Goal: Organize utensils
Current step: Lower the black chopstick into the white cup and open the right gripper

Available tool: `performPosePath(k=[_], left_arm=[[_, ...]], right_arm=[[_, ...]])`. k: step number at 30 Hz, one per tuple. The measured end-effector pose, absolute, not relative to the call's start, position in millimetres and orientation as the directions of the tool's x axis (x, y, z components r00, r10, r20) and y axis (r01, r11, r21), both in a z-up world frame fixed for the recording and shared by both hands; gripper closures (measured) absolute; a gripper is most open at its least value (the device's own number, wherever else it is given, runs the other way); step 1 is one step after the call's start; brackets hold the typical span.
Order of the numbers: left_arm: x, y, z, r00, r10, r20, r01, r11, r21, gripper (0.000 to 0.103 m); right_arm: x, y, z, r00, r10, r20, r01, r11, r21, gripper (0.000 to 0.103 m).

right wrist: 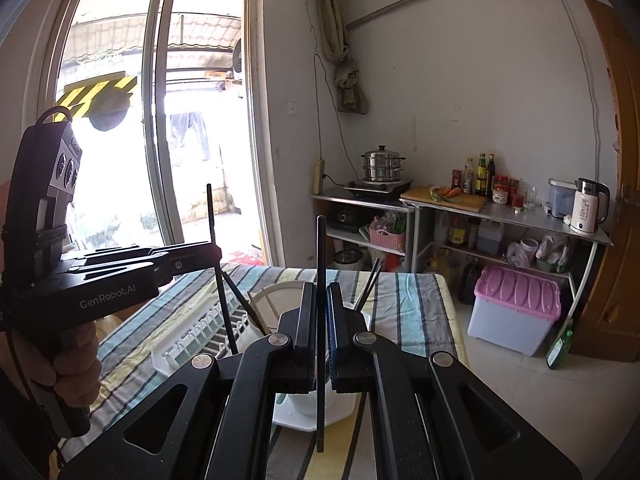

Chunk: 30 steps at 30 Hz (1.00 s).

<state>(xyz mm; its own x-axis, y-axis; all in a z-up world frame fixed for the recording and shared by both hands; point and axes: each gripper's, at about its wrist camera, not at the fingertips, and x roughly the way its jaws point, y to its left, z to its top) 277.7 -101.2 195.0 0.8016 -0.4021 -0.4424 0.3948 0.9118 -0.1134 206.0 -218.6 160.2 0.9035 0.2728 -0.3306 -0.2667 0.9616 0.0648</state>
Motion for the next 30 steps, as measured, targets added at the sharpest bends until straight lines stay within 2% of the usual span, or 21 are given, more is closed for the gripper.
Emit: performPosePath(k=[15, 30], left_arm=[[337, -96, 182, 0.805, -0.388, -0.449, 0.361, 0.921, -0.147, 0.099], [360, -96, 153, 0.781, -0.407, -0.473, 0.362, 0.913, -0.189, 0.099]], right_arm=[[257, -214, 167, 0.905, 0.299, -0.303, -0.282, 0.954, 0.099, 0.099], [290, -210, 143, 0.885, 0.302, -0.354, -0.279, 0.953, 0.114, 0.099]])
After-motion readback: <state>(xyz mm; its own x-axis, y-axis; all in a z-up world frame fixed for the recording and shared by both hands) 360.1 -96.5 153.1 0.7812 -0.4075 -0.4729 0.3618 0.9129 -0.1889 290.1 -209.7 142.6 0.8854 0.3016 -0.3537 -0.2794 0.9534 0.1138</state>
